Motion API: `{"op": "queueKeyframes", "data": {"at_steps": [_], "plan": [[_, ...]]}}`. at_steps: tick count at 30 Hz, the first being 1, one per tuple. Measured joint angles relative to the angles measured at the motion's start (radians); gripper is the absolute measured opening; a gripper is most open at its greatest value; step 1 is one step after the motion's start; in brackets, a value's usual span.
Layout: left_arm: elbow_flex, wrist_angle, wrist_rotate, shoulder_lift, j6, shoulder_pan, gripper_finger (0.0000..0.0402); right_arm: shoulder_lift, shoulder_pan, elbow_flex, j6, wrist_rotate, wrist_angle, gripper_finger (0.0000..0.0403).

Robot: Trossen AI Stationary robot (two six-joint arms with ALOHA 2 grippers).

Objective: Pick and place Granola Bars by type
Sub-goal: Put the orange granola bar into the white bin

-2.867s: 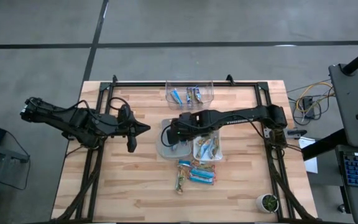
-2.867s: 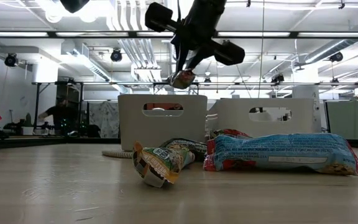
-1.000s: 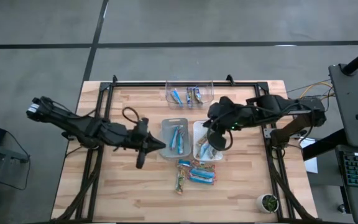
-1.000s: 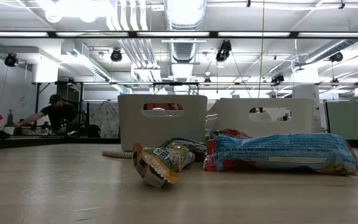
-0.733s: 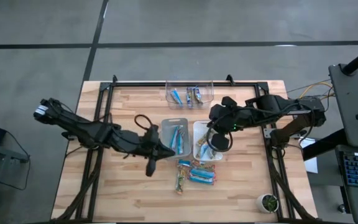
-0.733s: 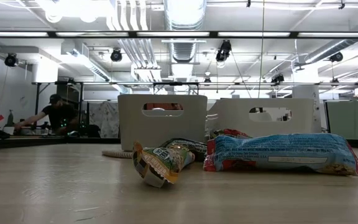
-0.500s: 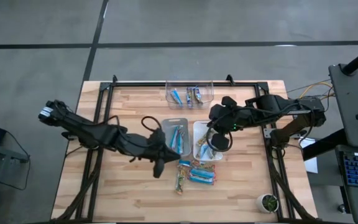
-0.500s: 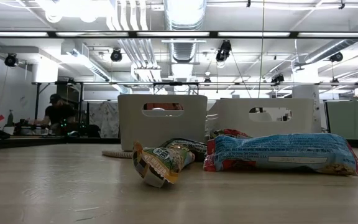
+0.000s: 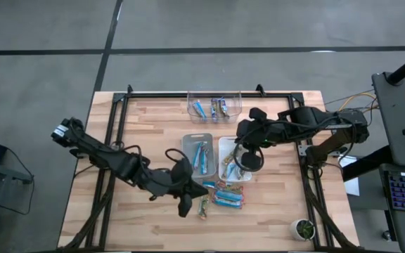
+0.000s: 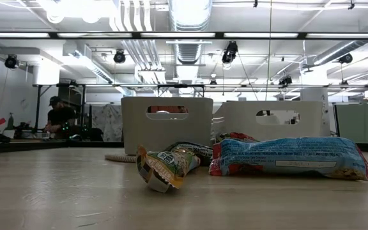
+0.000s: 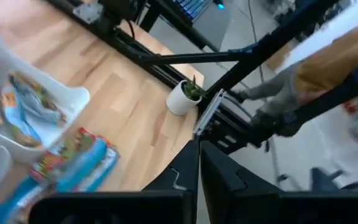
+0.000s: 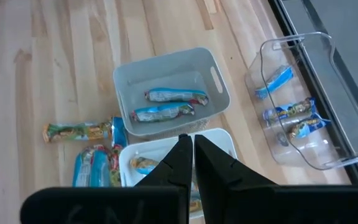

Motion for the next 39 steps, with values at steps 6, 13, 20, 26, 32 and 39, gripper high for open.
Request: {"op": "queueKeyframes", "data": {"at_steps": [6, 13, 20, 26, 32, 39], "plan": [[0.002, -0.001, -0.04, 0.032, -0.153, -0.02, 0.0, -0.001, 0.0, 0.0, -0.014, -0.001, -0.046, 0.0008], [0.002, 0.0, -0.046, 0.053, -0.058, -0.029, 0.0, -0.008, 0.0, 0.0, -0.025, -0.001, -0.044, 0.0008], [0.037, 0.003, 0.008, 0.055, 0.565, -0.04, 0.0, -0.013, 0.0, 0.0, 0.08, -0.009, -0.043, 0.0008], [0.069, -0.024, 0.108, 0.055, 0.835, -0.03, 0.0, -0.027, 0.001, 0.0, 0.1, -0.122, -0.043, 0.0008], [0.093, -0.153, 0.194, 0.055, 0.931, 0.007, 0.0, -0.072, 0.0, 0.0, 0.145, -0.238, -0.042, 0.0008], [0.086, -0.167, 0.285, 0.056, 1.137, 0.061, 0.0, -0.145, 0.0, 0.0, 0.18, -0.332, -0.039, 0.0008]]}}
